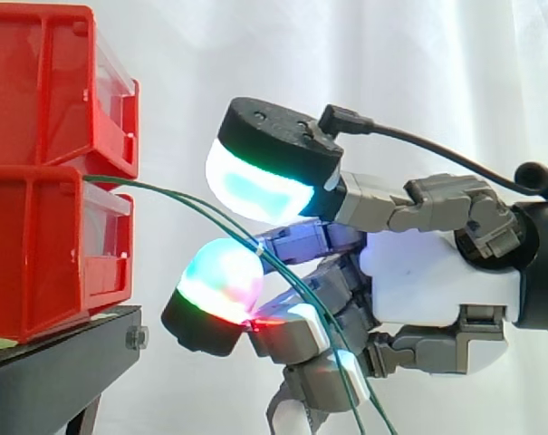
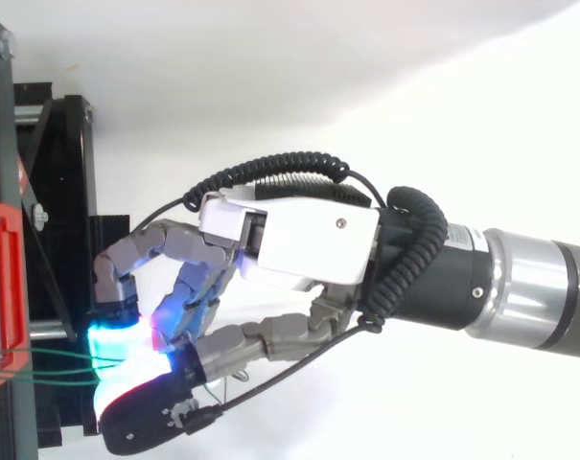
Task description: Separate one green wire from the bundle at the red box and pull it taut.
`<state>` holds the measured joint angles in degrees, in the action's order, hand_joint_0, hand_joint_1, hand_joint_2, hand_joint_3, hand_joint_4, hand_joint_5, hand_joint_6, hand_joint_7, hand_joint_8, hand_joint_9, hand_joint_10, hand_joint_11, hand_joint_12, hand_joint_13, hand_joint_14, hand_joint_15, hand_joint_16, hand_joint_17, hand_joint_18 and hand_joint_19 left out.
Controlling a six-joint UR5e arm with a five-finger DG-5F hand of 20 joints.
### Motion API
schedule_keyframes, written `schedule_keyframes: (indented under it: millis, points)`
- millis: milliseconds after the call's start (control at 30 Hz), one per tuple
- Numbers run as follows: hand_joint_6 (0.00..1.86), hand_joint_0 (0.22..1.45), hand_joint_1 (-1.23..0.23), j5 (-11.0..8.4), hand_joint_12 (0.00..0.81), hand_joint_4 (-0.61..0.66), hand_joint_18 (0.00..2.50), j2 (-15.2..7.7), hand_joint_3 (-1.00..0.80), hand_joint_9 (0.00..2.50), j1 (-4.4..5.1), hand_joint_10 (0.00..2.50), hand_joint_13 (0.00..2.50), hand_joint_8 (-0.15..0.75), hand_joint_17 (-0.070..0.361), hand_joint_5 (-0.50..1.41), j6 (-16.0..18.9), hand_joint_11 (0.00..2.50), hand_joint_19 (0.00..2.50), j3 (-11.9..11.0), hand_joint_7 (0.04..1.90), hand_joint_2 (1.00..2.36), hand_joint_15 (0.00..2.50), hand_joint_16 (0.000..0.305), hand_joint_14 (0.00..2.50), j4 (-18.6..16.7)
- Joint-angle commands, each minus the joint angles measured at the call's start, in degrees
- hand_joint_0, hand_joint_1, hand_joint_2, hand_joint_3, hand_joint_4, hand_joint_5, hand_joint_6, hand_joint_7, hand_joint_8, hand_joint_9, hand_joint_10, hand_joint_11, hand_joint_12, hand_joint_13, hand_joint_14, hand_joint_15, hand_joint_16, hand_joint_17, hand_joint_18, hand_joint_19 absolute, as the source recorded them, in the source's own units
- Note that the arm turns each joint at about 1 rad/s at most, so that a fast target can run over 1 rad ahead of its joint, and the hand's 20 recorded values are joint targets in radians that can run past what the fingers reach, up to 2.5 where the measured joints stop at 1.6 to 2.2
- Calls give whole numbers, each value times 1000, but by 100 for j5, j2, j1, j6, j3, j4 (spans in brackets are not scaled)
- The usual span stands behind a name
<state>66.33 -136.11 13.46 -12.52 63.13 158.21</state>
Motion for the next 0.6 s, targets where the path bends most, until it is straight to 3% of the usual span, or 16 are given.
schedule_keyframes:
  millis: [0, 233, 367, 567]
  points:
    - [808, 599, -585, 11, 375, 202, 978, -3, -329, 1195, 8, 25, 1411, 348, 142, -215, 13, 1217, 508, -99, 1163, 1016, 996, 63, 28, 131]
    - [845, 604, -626, 11, 375, 204, 979, 6, -222, 1179, -1, 25, 1411, 350, 143, -223, 13, 1226, 500, -108, 1187, 1024, 996, 64, 29, 131]
    - [869, 631, -722, 38, 376, 194, 980, 15, -282, 1157, -10, 24, 1397, 352, 142, -226, 22, 1217, 481, -161, 1159, 1020, 998, 63, 27, 140]
    - [901, 710, -785, 108, 375, 174, 976, 191, -410, 1181, -45, 24, 1384, 367, 136, -225, 31, 1258, 458, -240, 1228, 1009, 999, 61, 30, 712]
